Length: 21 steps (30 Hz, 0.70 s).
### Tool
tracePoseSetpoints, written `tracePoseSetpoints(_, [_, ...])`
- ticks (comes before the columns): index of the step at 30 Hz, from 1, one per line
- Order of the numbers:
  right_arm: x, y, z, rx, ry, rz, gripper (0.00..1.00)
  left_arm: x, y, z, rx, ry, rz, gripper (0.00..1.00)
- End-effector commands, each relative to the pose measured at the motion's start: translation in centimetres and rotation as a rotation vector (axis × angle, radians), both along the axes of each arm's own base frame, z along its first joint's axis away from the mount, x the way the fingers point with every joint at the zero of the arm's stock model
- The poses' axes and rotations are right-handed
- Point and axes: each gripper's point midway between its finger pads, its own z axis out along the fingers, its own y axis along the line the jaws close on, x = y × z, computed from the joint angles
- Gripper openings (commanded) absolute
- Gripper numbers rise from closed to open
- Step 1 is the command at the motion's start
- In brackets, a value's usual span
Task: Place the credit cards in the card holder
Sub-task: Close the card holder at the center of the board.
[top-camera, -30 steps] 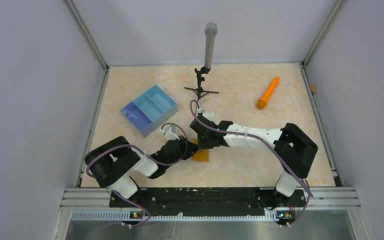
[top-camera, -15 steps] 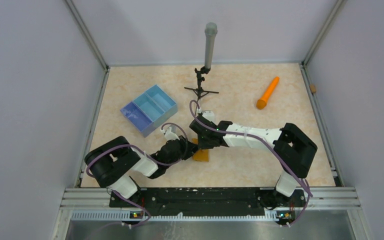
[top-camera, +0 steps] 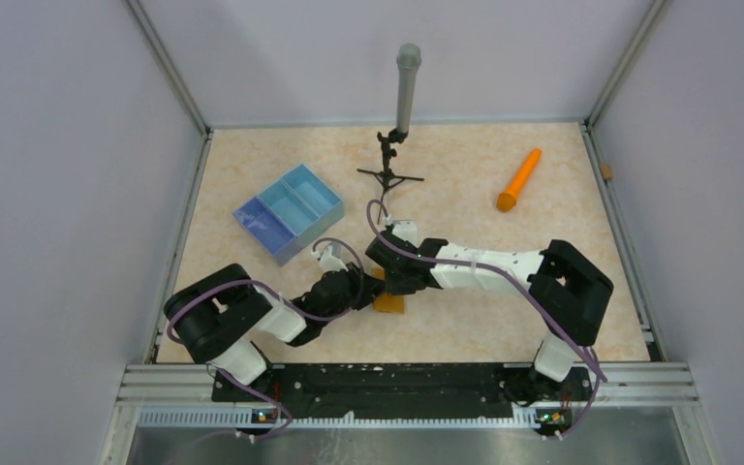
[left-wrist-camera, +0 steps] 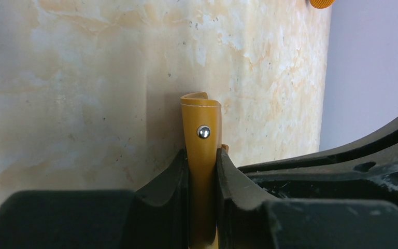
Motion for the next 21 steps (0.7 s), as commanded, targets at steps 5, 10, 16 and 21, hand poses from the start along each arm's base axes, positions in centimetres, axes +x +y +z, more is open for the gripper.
tracePoseSetpoints(5, [-0.9, 0.0, 0.7, 0.036, -0.002, -0.007, 0.16, -4.4, 4.3, -7.6, 0.28, 0.186, -0.063, 0.0])
tracePoseSetpoints(10, [-0.5, 0.4, 0.8, 0.041, -0.02, 0.002, 0.16, -4.5, 4.2, -7.6, 0.277, 0.187, -0.066, 0.0])
tracePoseSetpoints(16, [0.1, 1.0, 0.9, 0.049, -0.038, 0.015, 0.16, -4.5, 4.2, -7.6, 0.276, 0.186, -0.067, 0.0])
tracePoseSetpoints(21, [0.1, 1.0, 0.7, 0.031, -0.03, 0.017, 0.01, -4.5, 4.2, -7.7, 0.278, 0.186, -0.067, 0.0])
